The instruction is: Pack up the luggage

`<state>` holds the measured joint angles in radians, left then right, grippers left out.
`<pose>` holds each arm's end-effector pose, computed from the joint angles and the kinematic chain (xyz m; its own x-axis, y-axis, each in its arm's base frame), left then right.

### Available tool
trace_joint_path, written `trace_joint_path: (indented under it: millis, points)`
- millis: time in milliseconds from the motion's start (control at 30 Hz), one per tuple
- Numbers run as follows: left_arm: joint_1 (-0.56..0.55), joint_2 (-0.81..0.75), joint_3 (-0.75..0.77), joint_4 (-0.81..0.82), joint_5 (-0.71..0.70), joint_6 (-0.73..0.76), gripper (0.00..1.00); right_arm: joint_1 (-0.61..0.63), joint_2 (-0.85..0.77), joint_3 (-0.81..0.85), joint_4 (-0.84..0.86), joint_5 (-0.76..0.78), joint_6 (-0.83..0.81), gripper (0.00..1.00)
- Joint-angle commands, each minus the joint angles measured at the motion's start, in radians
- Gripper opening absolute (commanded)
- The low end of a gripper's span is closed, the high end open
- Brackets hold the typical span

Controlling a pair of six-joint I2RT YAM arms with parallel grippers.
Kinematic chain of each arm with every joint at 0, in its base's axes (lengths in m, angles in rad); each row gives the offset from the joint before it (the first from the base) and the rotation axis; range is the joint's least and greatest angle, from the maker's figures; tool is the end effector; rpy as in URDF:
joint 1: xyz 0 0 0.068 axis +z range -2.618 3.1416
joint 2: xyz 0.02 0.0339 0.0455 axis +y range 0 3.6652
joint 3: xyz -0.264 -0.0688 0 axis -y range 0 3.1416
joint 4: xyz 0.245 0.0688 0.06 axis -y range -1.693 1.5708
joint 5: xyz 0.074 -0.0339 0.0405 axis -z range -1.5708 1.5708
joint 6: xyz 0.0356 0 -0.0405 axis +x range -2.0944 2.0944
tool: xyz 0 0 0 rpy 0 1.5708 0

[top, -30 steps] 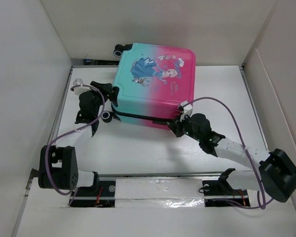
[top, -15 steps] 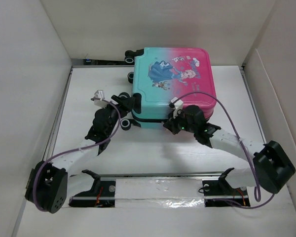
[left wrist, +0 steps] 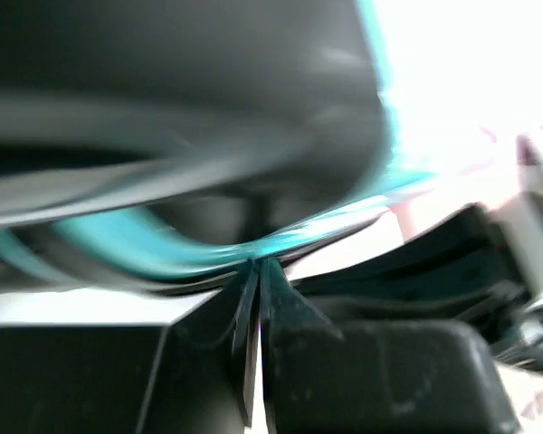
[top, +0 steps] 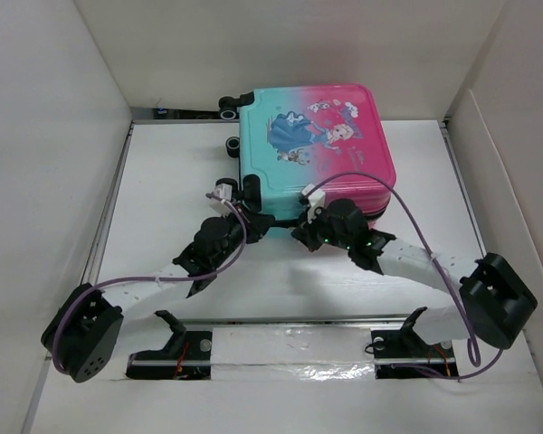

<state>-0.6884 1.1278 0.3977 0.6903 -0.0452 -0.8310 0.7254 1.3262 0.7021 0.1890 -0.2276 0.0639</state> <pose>0.1855 -0.1505 0.2290 -0.4637 -0.5740 -0.6749 0.3816 0.5581 -0.7368 0.2105 0.1974 0.2294 -0.3658 -0.2412 -0.8989 -0.7777 0.6098 0.1528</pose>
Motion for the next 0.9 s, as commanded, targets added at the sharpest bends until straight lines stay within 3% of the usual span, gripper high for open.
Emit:
trace_joint_path:
  millis: [0, 167, 267, 400, 433, 467, 533, 667, 767, 867]
  points:
    - [-0.025, 0.032, 0.078, 0.038, 0.019, 0.021, 0.0, 0.196, 0.042, 0.039, 0.182, -0.098, 0.079, 0.0]
    - [0.001, -0.042, 0.082, -0.017, -0.009, 0.052, 0.0, 0.341, 0.083, 0.08, 0.286, 0.02, 0.123, 0.0]
    - [0.036, -0.156, 0.067, -0.087, -0.036, 0.055, 0.0, 0.324, 0.053, 0.034, 0.319, 0.088, 0.132, 0.0]
    - [0.088, -0.321, 0.099, -0.28, -0.113, 0.093, 0.02, 0.221, -0.034, -0.044, 0.32, 0.024, 0.139, 0.0]
    - [0.098, -0.374, 0.11, -0.314, -0.133, 0.098, 0.25, 0.2, -0.053, -0.076, 0.317, 0.013, 0.129, 0.0]
    - [0.098, -0.396, 0.142, -0.352, -0.143, 0.102, 0.37, 0.154, -0.086, -0.09, 0.299, 0.001, 0.123, 0.0]
    - [0.119, -0.445, 0.179, -0.469, -0.191, 0.133, 0.48, 0.099, -0.119, -0.116, 0.274, -0.045, 0.114, 0.0]
    - [0.128, -0.493, 0.205, -0.633, -0.298, 0.139, 0.46, -0.012, -0.206, -0.183, 0.251, -0.125, 0.102, 0.0]
    - [0.194, -0.488, 0.158, -0.65, -0.253, 0.113, 0.38, -0.058, -0.242, -0.188, 0.19, -0.151, 0.073, 0.0]
    - [0.243, -0.435, 0.112, -0.568, -0.162, 0.089, 0.38, -0.086, -0.265, -0.196, 0.156, -0.176, 0.068, 0.0]
